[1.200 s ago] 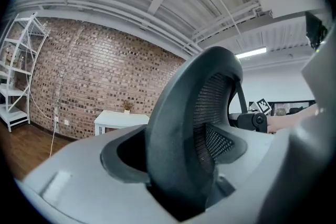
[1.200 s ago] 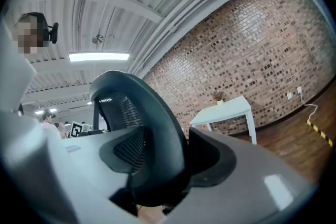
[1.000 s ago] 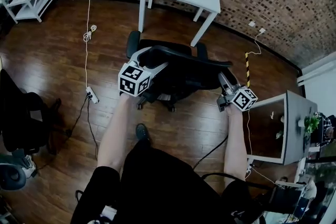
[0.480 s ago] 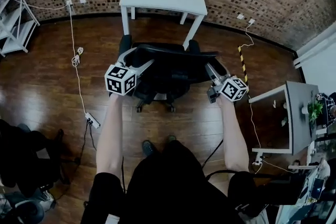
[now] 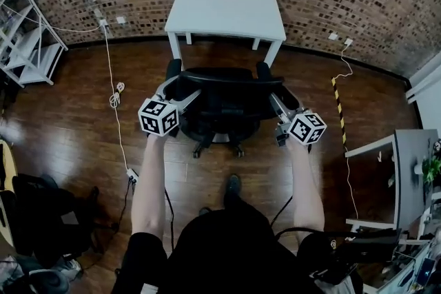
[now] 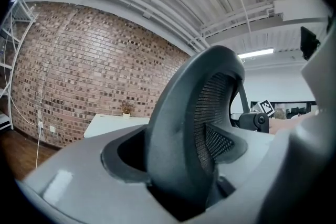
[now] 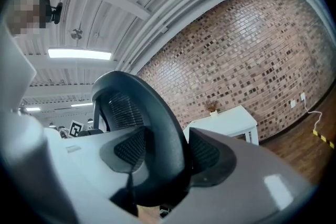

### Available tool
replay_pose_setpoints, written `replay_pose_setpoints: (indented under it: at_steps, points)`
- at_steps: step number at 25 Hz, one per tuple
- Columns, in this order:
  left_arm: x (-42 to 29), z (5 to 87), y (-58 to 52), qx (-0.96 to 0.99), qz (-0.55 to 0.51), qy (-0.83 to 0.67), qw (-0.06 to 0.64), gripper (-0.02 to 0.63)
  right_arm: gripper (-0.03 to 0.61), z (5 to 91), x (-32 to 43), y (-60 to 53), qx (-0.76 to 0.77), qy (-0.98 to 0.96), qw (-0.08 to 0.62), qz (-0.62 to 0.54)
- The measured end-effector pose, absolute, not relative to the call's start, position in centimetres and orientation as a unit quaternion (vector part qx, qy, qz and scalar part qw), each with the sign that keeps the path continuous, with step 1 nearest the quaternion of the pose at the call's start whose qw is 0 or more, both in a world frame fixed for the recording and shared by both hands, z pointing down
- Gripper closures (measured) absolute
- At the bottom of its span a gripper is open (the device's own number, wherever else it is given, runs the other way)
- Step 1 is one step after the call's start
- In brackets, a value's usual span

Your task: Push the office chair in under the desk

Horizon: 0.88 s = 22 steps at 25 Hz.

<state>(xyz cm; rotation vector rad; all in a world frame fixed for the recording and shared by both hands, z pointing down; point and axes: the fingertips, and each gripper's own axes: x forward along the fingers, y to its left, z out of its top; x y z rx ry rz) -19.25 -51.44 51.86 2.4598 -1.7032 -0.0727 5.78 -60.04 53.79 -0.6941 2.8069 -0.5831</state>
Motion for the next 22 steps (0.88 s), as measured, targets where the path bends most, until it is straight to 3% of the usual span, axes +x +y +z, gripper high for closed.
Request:
replay_pose_setpoints:
  at_steps: [22]
  points:
    - [-24.7, 52.9, -70.7, 0.834, -0.027, -0.548, 0.061, 0.179, 0.337, 53.4, 1.7, -77.7, -0.167, 0.941, 0.134, -0.262]
